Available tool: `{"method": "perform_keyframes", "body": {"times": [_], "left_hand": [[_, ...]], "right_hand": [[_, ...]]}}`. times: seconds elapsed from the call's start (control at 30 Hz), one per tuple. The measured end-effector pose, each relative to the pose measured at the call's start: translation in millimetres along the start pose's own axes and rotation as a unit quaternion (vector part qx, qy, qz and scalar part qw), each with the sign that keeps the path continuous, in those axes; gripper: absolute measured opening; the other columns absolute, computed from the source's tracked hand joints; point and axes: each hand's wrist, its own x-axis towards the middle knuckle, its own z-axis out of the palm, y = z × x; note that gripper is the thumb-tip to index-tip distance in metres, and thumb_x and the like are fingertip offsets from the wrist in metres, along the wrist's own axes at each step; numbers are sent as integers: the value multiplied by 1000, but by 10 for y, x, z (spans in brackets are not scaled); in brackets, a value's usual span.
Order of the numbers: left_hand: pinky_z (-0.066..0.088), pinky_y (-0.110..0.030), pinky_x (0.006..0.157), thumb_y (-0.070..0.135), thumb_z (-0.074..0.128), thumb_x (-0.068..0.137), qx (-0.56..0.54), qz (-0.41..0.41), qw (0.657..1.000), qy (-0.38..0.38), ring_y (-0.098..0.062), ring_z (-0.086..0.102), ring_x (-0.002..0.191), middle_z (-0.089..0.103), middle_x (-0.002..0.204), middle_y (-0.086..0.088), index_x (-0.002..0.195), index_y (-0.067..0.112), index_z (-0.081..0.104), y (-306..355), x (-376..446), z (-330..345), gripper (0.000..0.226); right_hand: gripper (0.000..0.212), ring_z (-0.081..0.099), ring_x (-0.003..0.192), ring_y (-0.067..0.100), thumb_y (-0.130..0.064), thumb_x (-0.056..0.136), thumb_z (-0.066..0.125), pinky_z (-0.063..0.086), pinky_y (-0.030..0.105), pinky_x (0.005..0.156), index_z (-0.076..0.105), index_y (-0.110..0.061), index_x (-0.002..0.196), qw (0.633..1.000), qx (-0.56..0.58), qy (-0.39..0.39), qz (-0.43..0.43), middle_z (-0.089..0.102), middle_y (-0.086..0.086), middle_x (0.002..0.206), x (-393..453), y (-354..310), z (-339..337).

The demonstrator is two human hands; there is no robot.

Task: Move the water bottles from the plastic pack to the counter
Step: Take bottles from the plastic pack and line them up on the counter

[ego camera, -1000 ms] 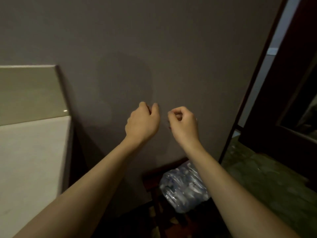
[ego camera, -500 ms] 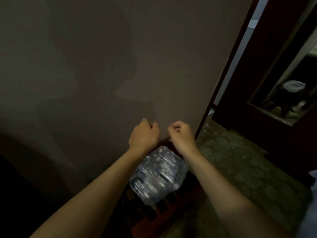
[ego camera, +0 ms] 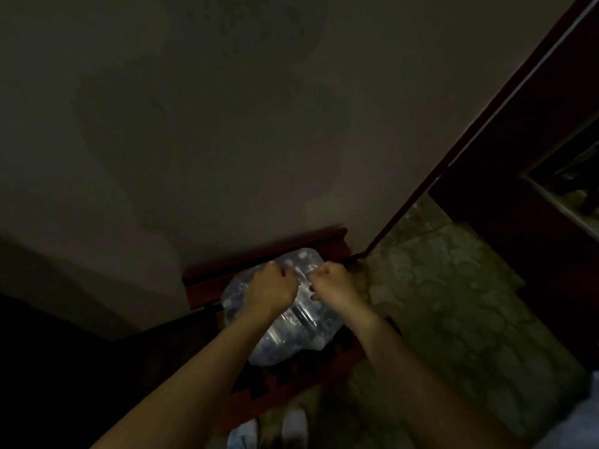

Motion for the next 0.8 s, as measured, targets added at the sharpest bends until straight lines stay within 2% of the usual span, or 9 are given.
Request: {"method": "perform_keyframes", "body": {"times": [0.1,0.17,0.23,0.33,0.47,0.53,0.6,0.7,0.8], "left_hand": [[57,-46,82,29,43,97,-57,-49,997,-33,-29,71,81,74,84,-13,91,3,67,-207,176,207,36],[58,-47,82,24,45,97,-84,-84,992,-34,-29,72,79,75,84,-15,94,0,66,-328,277,341,32],[59,-46,82,19,47,97,-85,-114,989,-32,-30,73,80,75,86,-15,90,1,66,-439,340,468,27],[57,-49,86,15,46,97,-78,-144,986,-42,-36,70,89,73,94,-21,86,5,64,-572,458,667,23],[53,-49,94,16,45,101,-93,-173,979,-49,-34,67,100,70,106,-19,105,1,67,-665,634,919,27],[51,-42,98,14,43,101,-91,-176,979,-56,-30,64,109,68,118,-17,114,3,67,-694,690,1051,29],[47,-32,100,14,41,102,-66,-174,980,-74,-27,59,118,62,132,-13,124,5,64,-730,750,1185,34],[49,-34,97,15,42,101,-40,-178,978,-102,-28,60,116,60,133,-15,124,4,65,-819,843,1410,34],[51,-31,86,23,43,101,3,-186,973,-136,-28,63,109,64,126,-13,124,11,65,-904,908,1606,34]], "right_hand": [[25,66,73,26,-20,90,52,56,43,73,56,-16,65,997,-42,-61,21,65,9,73,283,209,109],[35,54,58,19,-15,89,51,48,34,57,46,-17,54,993,-67,-97,29,51,0,56,490,378,177],[35,47,54,13,-13,89,49,37,26,51,44,-17,54,983,-111,-140,44,46,-2,54,643,556,230],[30,46,57,11,-10,91,45,36,25,52,44,-17,61,966,-146,-204,65,47,-1,62,848,809,300],[26,56,78,18,-13,96,43,43,26,68,50,-20,72,942,-176,-272,83,52,0,74,1075,1075,368],[22,59,90,22,-16,98,42,45,29,76,63,-9,96,931,-191,-301,81,63,8,92,1174,1165,377],[29,62,100,27,-14,100,40,48,33,81,62,-2,115,924,-204,-315,81,66,16,111,1290,1247,408],[29,61,108,30,-7,99,40,47,32,86,61,1,118,910,-225,-340,74,64,19,118,1423,1381,485],[28,61,104,27,-9,100,40,42,28,78,62,2,112,892,-248,-374,56,64,19,117,1494,1539,603]]}}
